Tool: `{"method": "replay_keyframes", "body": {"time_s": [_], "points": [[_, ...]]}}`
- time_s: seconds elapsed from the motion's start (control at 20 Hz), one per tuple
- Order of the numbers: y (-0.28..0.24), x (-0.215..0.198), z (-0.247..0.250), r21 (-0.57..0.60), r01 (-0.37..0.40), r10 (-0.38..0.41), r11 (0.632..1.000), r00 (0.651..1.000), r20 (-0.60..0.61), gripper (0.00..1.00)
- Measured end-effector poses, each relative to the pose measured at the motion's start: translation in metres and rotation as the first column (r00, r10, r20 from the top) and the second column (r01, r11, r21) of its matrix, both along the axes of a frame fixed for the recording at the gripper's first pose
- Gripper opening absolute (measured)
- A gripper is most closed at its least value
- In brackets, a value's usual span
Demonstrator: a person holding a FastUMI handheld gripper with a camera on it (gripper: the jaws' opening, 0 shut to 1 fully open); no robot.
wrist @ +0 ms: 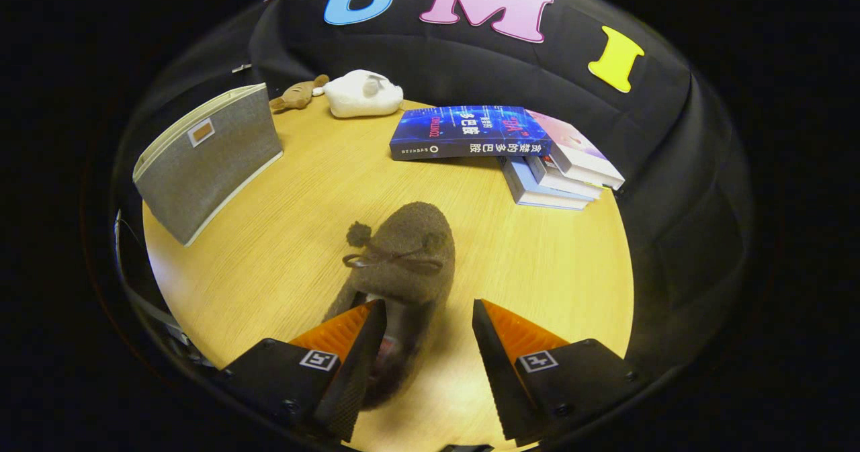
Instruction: Open the storage box then place both shoes into the box .Put the left shoe in first, then the right shoe, with the right side of both shoes facing outward in a uniform manner.
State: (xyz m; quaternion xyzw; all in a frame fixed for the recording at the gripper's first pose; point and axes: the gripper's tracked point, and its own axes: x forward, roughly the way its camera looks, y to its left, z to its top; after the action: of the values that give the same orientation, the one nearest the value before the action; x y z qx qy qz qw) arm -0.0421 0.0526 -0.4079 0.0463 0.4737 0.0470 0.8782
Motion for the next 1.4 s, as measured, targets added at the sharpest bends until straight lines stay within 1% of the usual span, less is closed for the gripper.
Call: {"method": "replay_keyframes", "body": {"time_s": [0.05, 0.1, 0.15, 0.2, 0.25, 0.35, 0.4, 0.5, 0.65, 0.8, 1.0, 1.2, 1.4], "points": [[0.001, 0.006, -0.006, 0.001, 0.005, -0.005, 1.0, 1.0, -0.008, 0.75], [0.003, 0.011, -0.011, 0.003, 0.012, -0.012, 1.0, 1.0, -0.014, 0.72], [0.003, 0.014, -0.015, 0.0, 0.018, -0.018, 1.0, 1.0, -0.021, 0.61], [0.003, 0.016, -0.021, -0.003, 0.026, -0.026, 1.0, 0.999, -0.034, 0.54], [-0.002, 0.015, -0.028, -0.029, 0.042, -0.043, 0.999, 0.998, -0.051, 0.36], [-0.01, 0.015, -0.028, -0.051, 0.1, -0.103, 0.994, 0.993, -0.059, 0.11], [-0.007, 0.015, -0.028, -0.038, 0.12, -0.122, 0.992, 0.991, -0.062, 0.08], [-0.008, 0.011, -0.024, -0.038, 0.144, -0.146, 0.989, 0.987, -0.065, 0.06], [-0.008, 0.011, 0.0, -0.013, 0.174, -0.174, 0.985, 0.984, -0.036, 0.06], [-0.01, 0.015, 0.036, 0.0, 0.195, -0.195, 0.981, 0.981, 0.017, 0.06], [-0.001, 0.021, 0.09, 0.057, 0.241, -0.245, 0.969, 0.967, 0.068, 0.06], [0.011, 0.037, 0.149, 0.08, 0.238, -0.247, 0.968, 0.959, 0.136, 0.06], [0.049, 0.059, 0.211, 0.127, 0.218, -0.241, 0.968, 0.947, 0.212, 0.06]]}}
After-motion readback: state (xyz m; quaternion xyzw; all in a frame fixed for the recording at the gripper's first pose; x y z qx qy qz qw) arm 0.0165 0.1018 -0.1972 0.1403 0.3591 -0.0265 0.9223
